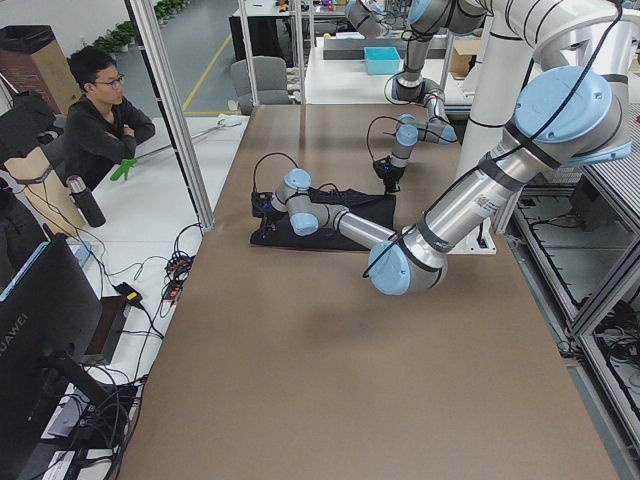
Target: Fold clothes
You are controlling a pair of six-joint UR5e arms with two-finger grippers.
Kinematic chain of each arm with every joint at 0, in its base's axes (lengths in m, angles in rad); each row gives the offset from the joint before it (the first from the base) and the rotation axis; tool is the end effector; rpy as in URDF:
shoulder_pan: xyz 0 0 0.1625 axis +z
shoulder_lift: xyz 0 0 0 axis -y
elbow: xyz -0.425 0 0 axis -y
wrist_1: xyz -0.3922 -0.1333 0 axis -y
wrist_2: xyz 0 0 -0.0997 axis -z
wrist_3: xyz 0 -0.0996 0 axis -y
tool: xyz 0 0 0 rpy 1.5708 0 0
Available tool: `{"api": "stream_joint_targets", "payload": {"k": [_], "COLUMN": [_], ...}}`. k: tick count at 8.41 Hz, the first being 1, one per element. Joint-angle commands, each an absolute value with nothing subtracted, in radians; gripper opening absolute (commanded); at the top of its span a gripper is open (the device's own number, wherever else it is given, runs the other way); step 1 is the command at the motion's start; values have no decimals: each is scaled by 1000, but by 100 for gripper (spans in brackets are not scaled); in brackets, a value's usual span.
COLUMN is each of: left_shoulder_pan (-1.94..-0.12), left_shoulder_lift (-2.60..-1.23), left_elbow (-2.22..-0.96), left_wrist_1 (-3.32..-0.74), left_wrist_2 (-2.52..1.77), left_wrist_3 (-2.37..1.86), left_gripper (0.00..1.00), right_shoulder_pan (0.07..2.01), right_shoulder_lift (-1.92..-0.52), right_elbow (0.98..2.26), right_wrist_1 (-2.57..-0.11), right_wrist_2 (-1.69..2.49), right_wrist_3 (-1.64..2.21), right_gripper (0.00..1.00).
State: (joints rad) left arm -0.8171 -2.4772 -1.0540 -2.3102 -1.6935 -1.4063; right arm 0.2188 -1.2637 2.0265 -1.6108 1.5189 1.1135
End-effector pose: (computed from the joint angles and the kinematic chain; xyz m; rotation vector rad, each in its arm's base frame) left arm 0.4793 -0.6876 0.2277 0.4404 1.0590 -0.5114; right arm -0.5093 -0.2551 0.3053 0.2870 -0.6666 -0.2092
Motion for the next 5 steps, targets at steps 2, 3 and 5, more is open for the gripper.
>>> {"api": "stream_joint_targets", "payload": {"k": [2, 3, 5], "left_shoulder_pan": [-813, -813, -813], "left_shoulder_lift": [-2470, -2468, -2468], "left_elbow": [-1062, -1062, -1062], "left_wrist_1": [-2310, -2310, -2310], "left_wrist_2": [-1689, -1689, -1689], "left_wrist_3": [-1408, -1408, -1408], "left_gripper": [94, 93, 93], "right_shoulder_pan": [241, 247, 287], "right_shoulder_lift": [-1272, -1267, -1223], "right_elbow": [2052, 2048, 2002], "right_wrist_1": [-1608, -1608, -1609], "right_wrist_2": [1523, 1523, 1522], "right_wrist_3": [1143, 1140, 1127], "right_gripper": [95, 95, 95]}}
